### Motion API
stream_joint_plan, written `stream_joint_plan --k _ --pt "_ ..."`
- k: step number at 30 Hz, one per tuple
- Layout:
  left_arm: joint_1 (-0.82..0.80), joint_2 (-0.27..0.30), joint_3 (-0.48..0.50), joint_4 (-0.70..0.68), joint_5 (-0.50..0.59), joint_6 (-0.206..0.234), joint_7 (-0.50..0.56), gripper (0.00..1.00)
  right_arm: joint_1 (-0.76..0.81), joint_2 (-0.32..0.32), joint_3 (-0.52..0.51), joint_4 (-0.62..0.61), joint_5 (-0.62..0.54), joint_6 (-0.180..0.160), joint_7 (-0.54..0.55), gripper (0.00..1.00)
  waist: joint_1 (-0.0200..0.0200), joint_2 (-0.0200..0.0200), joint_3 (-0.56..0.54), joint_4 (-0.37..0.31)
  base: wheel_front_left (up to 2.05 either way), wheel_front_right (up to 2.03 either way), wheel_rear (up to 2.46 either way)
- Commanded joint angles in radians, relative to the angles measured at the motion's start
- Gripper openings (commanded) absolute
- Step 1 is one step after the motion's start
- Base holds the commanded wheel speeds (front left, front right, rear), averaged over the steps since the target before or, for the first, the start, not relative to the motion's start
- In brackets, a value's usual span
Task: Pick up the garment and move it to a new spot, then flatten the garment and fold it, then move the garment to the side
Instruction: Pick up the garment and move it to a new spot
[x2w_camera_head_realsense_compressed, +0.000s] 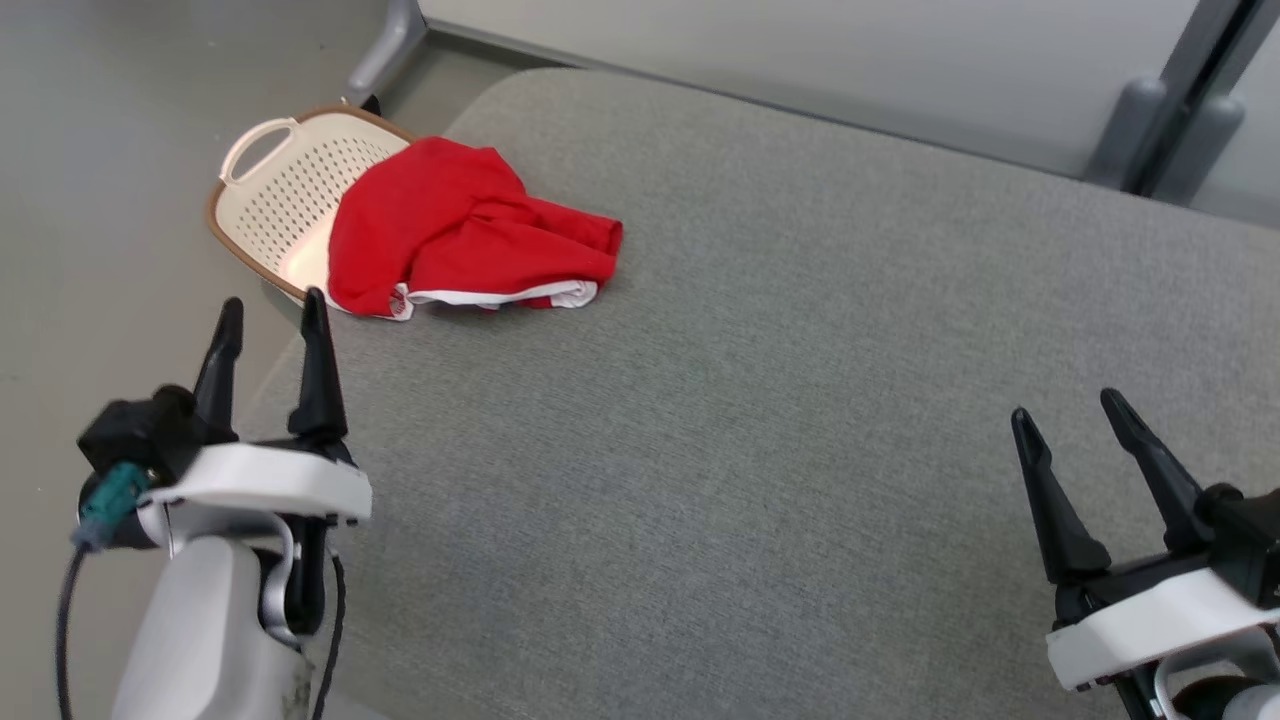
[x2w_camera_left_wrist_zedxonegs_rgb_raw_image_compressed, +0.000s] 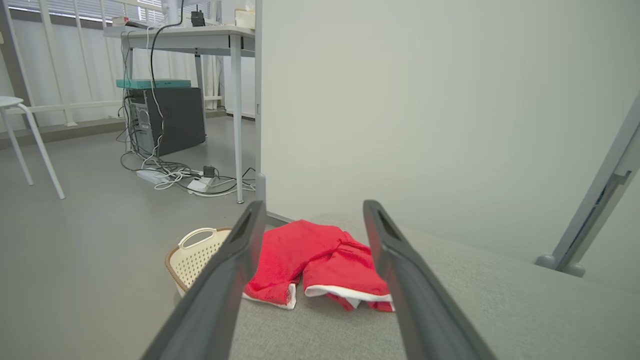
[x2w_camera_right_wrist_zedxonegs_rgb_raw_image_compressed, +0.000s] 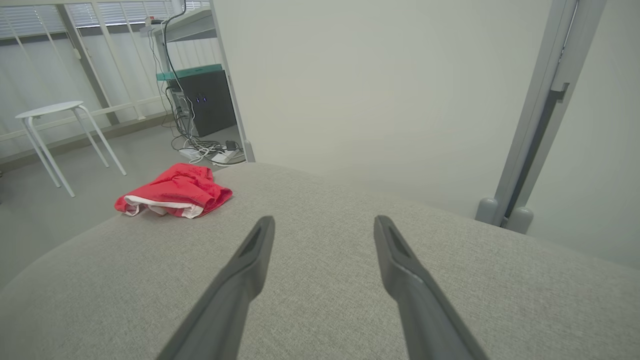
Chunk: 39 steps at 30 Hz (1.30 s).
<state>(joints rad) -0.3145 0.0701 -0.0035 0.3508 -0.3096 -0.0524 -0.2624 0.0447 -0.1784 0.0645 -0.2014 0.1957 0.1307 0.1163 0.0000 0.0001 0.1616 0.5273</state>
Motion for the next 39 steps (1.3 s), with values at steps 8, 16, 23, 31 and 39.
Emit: stream_joint_plan --k 8,16,23,31,39 --pt "-0.335 0.040 0.072 0.350 -0.086 -0.071 -0.002 1.00 -0.125 -0.052 0.023 -0.059 -0.015 0.000 0.041 1.00 0.0000 -0.0001 0.300 -0.158 0.00 0.00 0.00" --pt "-0.537 0.100 -0.021 0.671 -0.181 -0.078 0.066 1.00 -0.177 -0.072 0.034 -0.054 -0.013 0.000 0.032 1.00 0.0000 -0.0001 0.390 -0.206 0.00 0.00 0.00" --pt "-0.565 0.144 -0.092 0.767 -0.289 -0.078 0.138 0.00 -0.183 -0.059 0.022 -0.032 -0.006 0.000 0.010 1.00 0.0000 -0.0001 0.376 -0.225 0.00 0.00 0.00" --pt "-0.527 0.223 -0.139 0.715 -0.286 -0.078 0.003 0.00 -0.160 -0.039 -0.005 0.004 -0.002 0.000 -0.030 1.00 0.0000 -0.0001 0.277 -0.232 0.00 0.00 0.00" --pt "-0.391 0.275 -0.057 0.429 -0.211 -0.049 -0.003 0.00 -0.142 -0.016 -0.022 0.028 0.003 0.000 -0.067 1.00 0.0000 -0.0001 0.175 -0.256 0.00 0.00 0.00"
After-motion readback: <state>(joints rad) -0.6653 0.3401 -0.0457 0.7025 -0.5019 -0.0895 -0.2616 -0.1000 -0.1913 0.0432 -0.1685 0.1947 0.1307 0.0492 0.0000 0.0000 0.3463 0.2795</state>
